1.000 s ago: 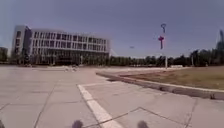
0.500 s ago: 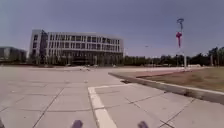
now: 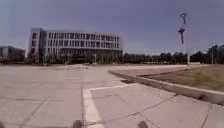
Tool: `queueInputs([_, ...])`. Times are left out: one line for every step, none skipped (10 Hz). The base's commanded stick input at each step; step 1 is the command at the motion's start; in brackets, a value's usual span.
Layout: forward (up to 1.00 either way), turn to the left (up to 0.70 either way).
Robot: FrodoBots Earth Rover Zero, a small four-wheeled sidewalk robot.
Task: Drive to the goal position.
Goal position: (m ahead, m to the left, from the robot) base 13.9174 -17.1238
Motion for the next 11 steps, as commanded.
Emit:
queueInputs([0.00, 0.00])
queueInputs([0.00, 0.00])
queueInputs([0.00, 0.00])
queueInputs([0.00, 0.00])
queueInputs([0.00, 0.00])
queueInputs([0.01, 0.00])
queueInputs([0.79, 0.31])
queueInputs([0.85, 0.34])
queueInputs([0.85, 0.34])
queueInputs([0.85, 0.34])
queueInputs([0.85, 0.34])
